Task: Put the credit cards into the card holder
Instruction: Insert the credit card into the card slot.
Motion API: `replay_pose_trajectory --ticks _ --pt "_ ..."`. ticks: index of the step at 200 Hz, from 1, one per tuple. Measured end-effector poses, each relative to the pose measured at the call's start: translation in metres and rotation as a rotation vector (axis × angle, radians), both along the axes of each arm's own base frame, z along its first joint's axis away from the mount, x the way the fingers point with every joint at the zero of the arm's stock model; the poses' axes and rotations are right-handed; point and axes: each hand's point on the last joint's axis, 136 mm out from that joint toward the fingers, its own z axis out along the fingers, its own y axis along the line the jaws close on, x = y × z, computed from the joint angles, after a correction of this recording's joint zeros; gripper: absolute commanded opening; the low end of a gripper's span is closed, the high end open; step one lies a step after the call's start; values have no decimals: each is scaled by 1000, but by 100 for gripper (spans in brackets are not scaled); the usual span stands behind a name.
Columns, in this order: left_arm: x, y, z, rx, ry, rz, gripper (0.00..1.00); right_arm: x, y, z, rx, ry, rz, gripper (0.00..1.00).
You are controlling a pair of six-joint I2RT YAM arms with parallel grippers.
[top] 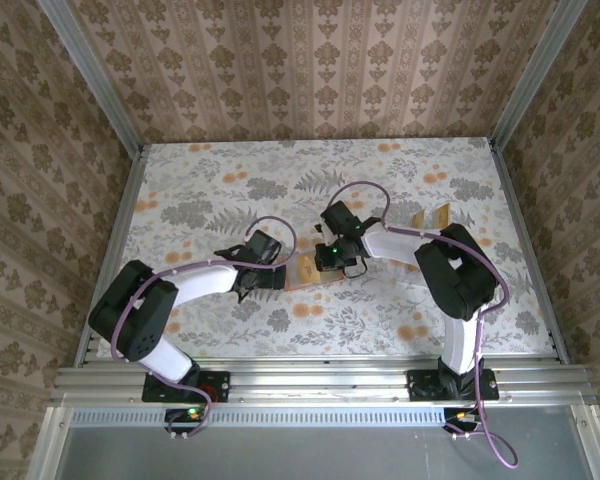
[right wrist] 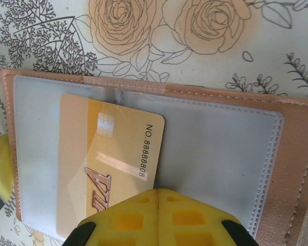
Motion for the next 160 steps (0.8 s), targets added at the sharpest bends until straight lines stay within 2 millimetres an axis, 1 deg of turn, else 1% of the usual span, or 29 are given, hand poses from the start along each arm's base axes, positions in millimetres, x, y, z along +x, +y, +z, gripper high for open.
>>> replay_pose_trajectory --ticks 87,160 --pt "0 -1 0 1 -1 -5 99 1 12 -1 6 -1 19 5" --pt "0 -1 0 1 -2 -7 99 3 22 5 29 -3 16 5"
